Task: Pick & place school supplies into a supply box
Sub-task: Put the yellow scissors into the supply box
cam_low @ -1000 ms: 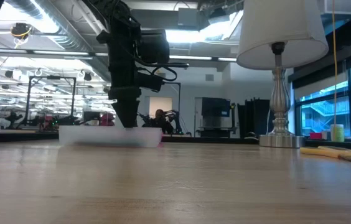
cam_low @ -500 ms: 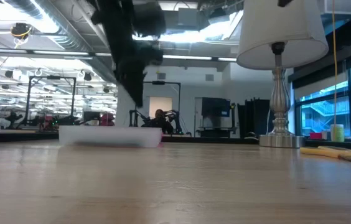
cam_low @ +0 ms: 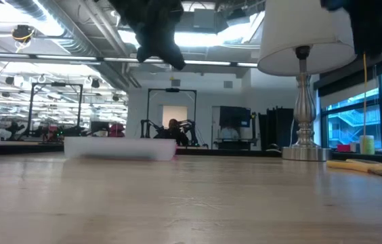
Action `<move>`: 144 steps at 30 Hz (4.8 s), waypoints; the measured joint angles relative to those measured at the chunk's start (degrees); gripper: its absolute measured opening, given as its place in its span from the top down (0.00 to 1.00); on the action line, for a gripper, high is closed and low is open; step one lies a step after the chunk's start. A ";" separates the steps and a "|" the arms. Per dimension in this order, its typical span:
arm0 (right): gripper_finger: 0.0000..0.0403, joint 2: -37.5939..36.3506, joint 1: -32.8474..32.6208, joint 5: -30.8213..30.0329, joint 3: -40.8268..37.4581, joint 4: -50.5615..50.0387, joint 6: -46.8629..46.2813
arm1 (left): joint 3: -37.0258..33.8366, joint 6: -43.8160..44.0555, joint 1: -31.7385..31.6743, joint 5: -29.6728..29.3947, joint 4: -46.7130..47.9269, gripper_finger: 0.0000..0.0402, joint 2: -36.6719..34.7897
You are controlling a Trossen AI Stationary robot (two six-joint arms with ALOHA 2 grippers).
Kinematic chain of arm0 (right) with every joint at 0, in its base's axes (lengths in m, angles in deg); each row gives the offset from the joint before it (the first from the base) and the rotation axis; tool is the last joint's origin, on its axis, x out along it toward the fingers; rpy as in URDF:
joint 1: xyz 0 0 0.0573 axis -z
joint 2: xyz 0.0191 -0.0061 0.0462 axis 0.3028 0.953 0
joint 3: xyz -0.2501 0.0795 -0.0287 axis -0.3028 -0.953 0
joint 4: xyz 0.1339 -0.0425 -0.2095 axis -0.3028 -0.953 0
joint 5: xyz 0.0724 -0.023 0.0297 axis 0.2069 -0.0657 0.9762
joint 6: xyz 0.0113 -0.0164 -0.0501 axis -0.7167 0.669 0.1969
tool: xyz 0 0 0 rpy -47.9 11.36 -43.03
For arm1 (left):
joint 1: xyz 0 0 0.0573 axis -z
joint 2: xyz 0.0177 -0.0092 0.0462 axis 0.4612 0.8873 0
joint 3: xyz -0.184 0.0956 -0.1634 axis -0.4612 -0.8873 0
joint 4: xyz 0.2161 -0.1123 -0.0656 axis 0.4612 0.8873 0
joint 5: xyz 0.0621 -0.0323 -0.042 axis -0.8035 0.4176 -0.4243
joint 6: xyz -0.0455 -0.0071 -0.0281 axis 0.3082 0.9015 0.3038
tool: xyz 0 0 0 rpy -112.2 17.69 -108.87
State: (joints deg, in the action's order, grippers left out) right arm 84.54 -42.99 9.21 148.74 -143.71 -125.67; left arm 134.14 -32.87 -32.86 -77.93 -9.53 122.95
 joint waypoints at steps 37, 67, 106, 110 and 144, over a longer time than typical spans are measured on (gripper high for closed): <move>0.44 -0.58 13.67 -1.28 -34.47 37.54 -8.15 | 0.00 1.91 7.31 0.17 -1.52 0.87 0.11; 0.64 -0.48 14.75 -3.38 -42.57 50.25 -6.49 | 0.00 1.46 7.31 0.15 -1.64 0.88 0.15; 0.80 -1.66 14.57 -2.18 -20.06 47.17 36.36 | -0.04 14.80 16.27 0.65 -14.39 0.89 -1.45; 0.80 -3.98 14.43 -6.02 -12.89 42.96 42.47 | -0.04 16.46 19.40 -1.07 -15.54 0.89 -5.05; 0.79 -6.65 4.77 29.28 1.16 100.64 77.47 | -0.02 6.08 20.91 15.99 -70.81 0.52 9.93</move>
State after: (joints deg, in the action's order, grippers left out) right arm 77.89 -38.23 38.49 149.90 -43.07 -48.20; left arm 134.12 -26.79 -11.95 -61.94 -80.34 132.88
